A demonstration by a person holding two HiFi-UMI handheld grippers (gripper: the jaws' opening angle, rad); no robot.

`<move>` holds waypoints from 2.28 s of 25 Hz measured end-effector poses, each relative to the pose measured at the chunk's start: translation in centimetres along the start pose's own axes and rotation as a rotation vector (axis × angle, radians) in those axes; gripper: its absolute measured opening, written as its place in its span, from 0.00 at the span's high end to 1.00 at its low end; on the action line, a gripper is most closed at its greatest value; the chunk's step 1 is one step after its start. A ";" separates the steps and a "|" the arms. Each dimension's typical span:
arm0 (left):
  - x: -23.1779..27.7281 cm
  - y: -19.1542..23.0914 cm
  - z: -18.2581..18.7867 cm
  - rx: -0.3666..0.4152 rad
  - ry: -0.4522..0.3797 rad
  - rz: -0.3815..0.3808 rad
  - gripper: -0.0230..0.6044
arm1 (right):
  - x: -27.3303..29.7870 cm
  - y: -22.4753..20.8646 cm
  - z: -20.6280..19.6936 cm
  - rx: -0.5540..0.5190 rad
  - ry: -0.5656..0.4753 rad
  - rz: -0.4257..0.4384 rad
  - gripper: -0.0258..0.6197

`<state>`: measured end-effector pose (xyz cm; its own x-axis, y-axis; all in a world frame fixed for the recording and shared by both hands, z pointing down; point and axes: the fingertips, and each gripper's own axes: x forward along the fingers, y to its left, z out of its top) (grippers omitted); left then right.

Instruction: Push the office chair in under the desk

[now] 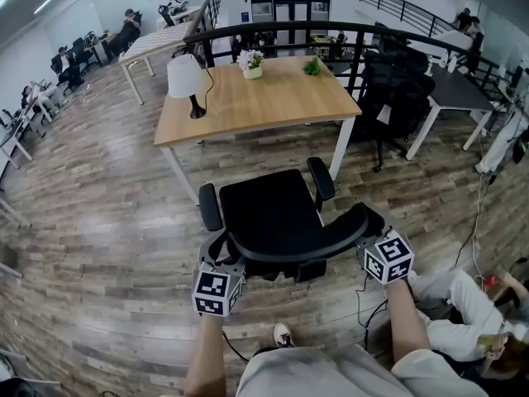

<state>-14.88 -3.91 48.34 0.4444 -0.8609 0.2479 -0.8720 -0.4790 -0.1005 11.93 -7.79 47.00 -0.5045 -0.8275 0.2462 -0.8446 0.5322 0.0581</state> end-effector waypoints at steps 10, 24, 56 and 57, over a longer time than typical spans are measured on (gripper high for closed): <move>1.7 3.0 0.0 0.012 -0.026 -0.011 0.50 | 2.9 0.2 0.6 0.004 0.021 -0.056 0.53; 5.2 6.6 0.7 -0.010 -0.013 0.014 0.51 | 7.3 -1.3 1.9 0.029 0.011 -0.033 0.53; 19.6 18.8 2.7 -0.081 0.027 0.139 0.51 | 24.0 -8.4 4.8 0.065 -0.020 0.060 0.58; 20.1 19.3 2.7 -0.085 0.027 0.145 0.51 | 24.6 -8.6 4.9 0.063 -0.019 0.064 0.58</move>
<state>-22.21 -30.88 48.74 0.3075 -0.9145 0.2630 -0.9415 -0.3325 -0.0554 5.89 -33.58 47.85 -0.5606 -0.7956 0.2295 -0.8198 0.5724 -0.0181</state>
